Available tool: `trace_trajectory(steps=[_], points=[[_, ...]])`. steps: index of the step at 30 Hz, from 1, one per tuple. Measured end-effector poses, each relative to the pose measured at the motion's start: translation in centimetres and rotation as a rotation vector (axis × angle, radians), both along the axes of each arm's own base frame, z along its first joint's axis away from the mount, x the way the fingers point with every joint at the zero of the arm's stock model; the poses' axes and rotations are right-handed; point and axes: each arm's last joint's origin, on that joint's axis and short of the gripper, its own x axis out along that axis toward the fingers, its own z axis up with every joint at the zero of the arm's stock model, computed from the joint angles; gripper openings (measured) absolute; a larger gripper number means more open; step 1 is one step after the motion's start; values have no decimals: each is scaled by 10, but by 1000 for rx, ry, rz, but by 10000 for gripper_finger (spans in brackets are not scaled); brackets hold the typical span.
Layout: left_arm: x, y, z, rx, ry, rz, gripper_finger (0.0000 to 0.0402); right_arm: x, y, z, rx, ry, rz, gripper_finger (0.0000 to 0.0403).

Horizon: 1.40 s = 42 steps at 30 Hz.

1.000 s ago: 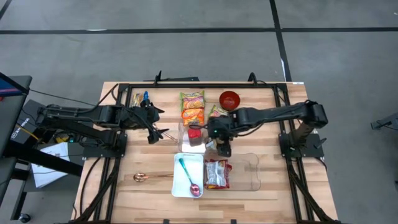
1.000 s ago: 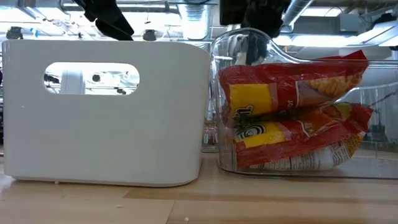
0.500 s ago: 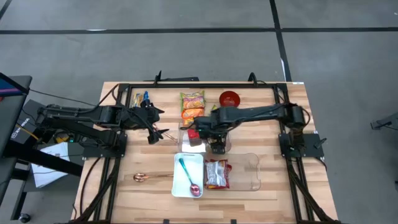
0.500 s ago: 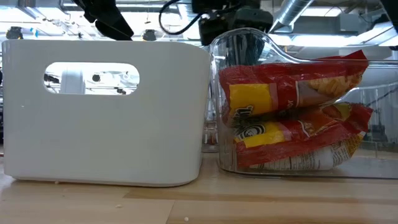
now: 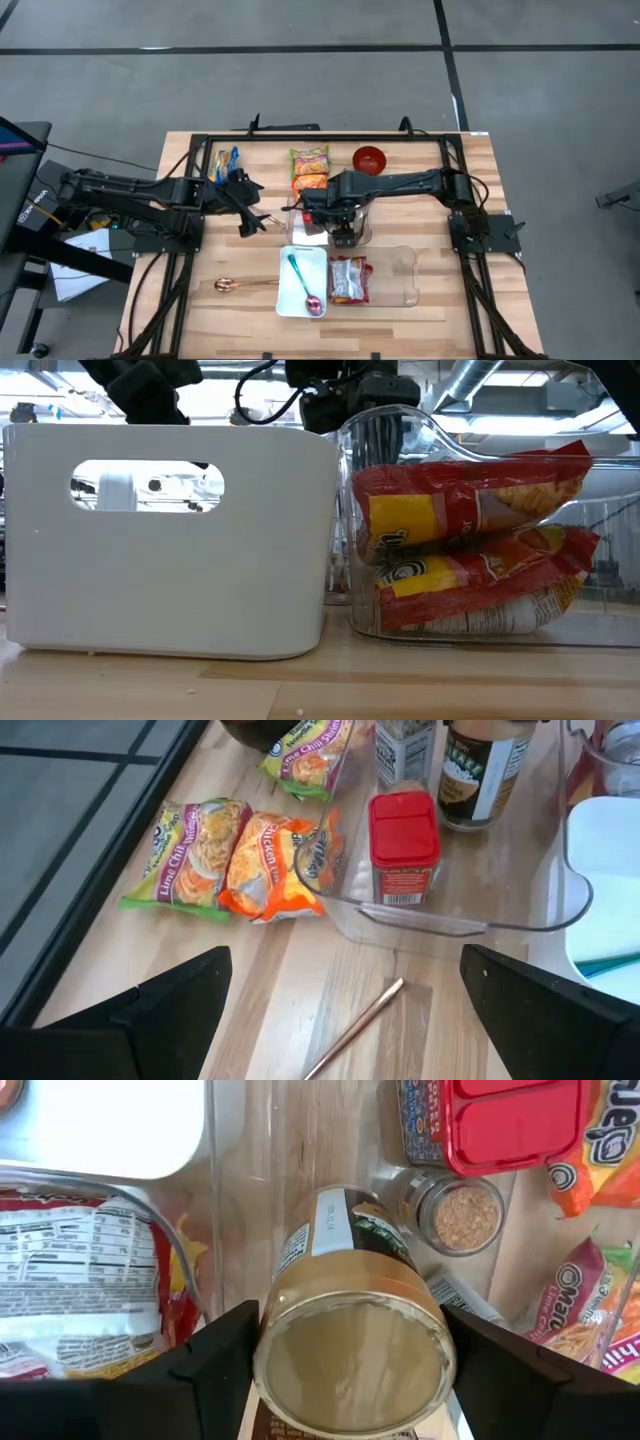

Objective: Pick & Place Food Item
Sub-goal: Put the gold spice bottle into the top transparent bin, then put the top green noodle pack into the bottom transparent bin

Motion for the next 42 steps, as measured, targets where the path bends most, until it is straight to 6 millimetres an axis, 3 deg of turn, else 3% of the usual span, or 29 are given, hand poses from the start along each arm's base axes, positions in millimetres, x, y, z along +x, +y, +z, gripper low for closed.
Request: trace_trajectory(steps=[10,18,24,28,33,38,42], points=[[0,0,0,0,-6,1,386,1,0,0,-1,-15,0,270],[0,0,0,1,-5,1,386,2,2,1,-12,-26,23,366],[0,0,0,1,-5,1,386,-1,-4,7,-74,-31,-3,377],[0,0,0,8,-2,-4,386,-12,-8,33,-125,-105,-31,378],[0,0,0,24,7,-19,386,-37,-11,86,-175,-291,-110,378],[-1,0,-1,25,24,-20,386,-74,-12,138,-231,-480,-196,379],[-2,0,-2,24,46,-19,386,-108,-8,159,-322,-568,-297,379]])
